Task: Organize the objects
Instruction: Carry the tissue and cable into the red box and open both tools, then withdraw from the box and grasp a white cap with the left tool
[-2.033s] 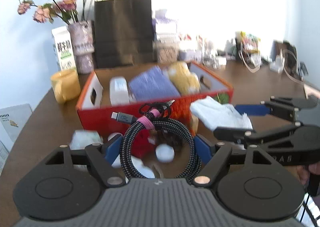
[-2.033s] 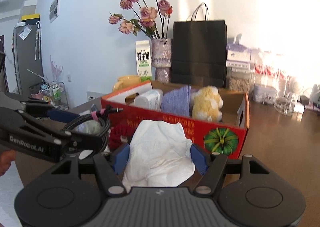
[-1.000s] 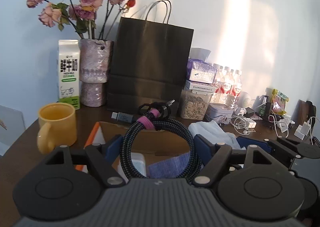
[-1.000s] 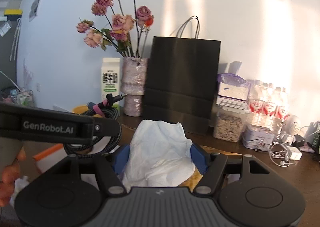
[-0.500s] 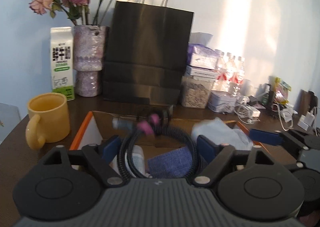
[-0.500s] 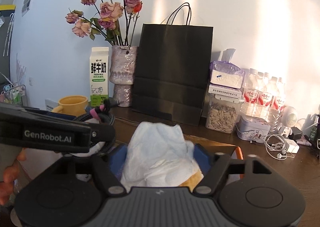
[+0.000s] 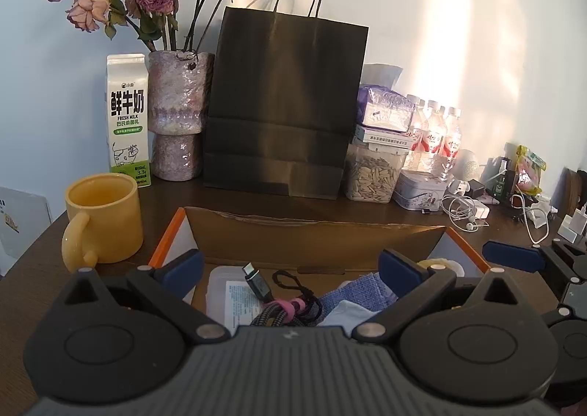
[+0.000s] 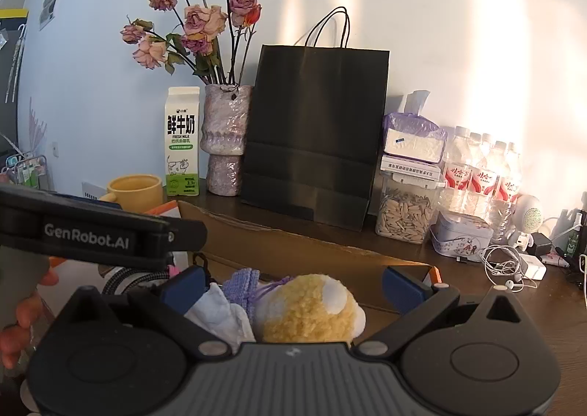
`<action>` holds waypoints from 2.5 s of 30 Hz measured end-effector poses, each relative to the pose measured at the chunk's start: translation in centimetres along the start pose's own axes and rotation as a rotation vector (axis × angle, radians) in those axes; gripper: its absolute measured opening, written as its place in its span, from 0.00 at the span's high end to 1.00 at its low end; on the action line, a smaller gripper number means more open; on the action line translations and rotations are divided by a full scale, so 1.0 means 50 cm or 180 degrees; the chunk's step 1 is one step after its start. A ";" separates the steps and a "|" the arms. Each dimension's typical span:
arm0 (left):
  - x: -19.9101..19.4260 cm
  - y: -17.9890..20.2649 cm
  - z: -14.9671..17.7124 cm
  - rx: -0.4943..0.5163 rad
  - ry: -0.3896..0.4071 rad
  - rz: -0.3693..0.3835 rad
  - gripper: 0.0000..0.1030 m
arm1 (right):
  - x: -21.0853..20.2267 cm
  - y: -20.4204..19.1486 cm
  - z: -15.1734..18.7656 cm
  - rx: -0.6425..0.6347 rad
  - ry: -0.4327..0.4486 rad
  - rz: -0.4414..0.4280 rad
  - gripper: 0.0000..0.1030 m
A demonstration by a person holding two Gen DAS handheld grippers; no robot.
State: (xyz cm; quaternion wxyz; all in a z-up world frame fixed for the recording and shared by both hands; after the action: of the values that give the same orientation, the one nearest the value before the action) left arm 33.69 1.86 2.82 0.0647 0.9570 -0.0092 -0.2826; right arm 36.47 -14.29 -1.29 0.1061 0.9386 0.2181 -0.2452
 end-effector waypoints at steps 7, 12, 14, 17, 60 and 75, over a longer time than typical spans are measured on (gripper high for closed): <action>-0.008 -0.003 0.000 -0.0015 0.0005 -0.0040 0.00 | 0.000 0.000 0.001 0.0022 -0.0029 -0.0029 0.00; -0.021 -0.005 0.002 -0.0033 0.0021 -0.0037 0.00 | -0.003 -0.003 0.001 0.0021 -0.0035 -0.0043 0.00; -0.027 -0.007 0.004 -0.0050 0.0014 -0.0030 0.00 | -0.007 -0.006 0.001 0.0019 -0.0039 -0.0051 0.00; -0.041 -0.010 0.006 -0.0069 0.0016 -0.0044 0.00 | -0.016 -0.010 0.003 0.0012 -0.0029 -0.0063 0.00; -0.268 -0.019 0.322 0.0304 -0.0744 -0.0053 0.03 | -0.240 -0.077 0.234 0.0000 -0.0465 -0.0386 0.00; -0.252 -0.009 0.327 0.0346 -0.0698 0.0130 0.42 | -0.227 -0.080 0.254 0.0029 -0.0599 -0.0490 0.00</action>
State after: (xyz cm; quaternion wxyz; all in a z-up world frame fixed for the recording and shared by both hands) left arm 14.25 1.05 -4.04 0.0171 0.9221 -0.0511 -0.3832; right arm 20.45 -18.72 -6.81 0.1027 0.8924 0.2775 -0.3407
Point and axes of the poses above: each gripper's, at about its wrist camera, not at the fingertips, and x roughly the way its jaws point, y to its right, z to its underside, the point moved 1 cm from there along x, roughly the way its jaws point, and after that the axes turned 9 degrees about -y, right-handed, at the moved point
